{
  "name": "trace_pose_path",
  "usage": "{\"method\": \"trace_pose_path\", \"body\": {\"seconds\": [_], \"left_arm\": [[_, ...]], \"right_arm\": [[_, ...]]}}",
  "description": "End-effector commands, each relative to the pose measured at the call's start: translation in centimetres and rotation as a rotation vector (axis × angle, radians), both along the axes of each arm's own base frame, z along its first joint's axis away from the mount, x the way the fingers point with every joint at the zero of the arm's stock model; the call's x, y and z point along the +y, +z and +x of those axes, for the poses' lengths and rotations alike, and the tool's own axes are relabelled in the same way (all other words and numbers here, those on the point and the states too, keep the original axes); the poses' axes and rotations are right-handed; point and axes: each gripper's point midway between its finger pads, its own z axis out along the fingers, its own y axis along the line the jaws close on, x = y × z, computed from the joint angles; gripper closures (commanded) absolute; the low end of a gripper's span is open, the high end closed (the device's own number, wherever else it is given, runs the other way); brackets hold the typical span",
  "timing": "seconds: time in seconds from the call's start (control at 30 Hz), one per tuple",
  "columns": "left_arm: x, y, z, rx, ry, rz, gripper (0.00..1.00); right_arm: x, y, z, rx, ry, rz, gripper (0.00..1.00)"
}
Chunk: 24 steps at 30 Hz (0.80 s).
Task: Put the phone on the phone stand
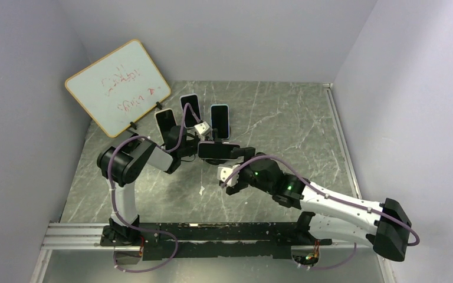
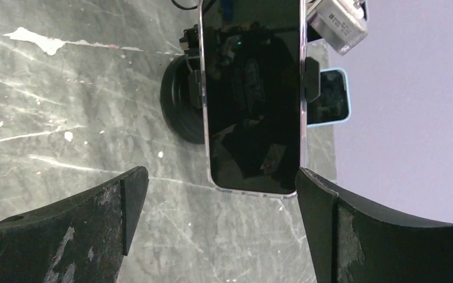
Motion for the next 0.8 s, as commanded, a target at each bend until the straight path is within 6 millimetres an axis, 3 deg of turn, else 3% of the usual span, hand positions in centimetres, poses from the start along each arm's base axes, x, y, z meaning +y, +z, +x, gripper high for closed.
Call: {"method": "trace_pose_path", "body": {"seconds": [0.0, 0.2, 0.43, 0.77], "left_arm": [[1.6, -4.0, -2.7, 0.22, 0.015, 0.067, 0.95], [1.4, -4.2, -2.8, 0.231, 0.006, 0.06, 0.95], [1.3, -4.3, -2.9, 0.238, -0.004, 0.059, 0.95], [1.1, -4.4, -3.0, 0.25, -0.016, 0.059, 0.95]], "right_arm": [[1.5, 3.2, 1.4, -0.15, 0.03, 0.05, 0.0], [2.1, 3.6, 2.7, -0.231, 0.014, 0.033, 0.0], [3.6, 2.6, 2.5, -0.148, 0.069, 0.02, 0.0], [3.4, 2.2, 3.2, -0.119, 0.059, 0.032, 0.0]]}}
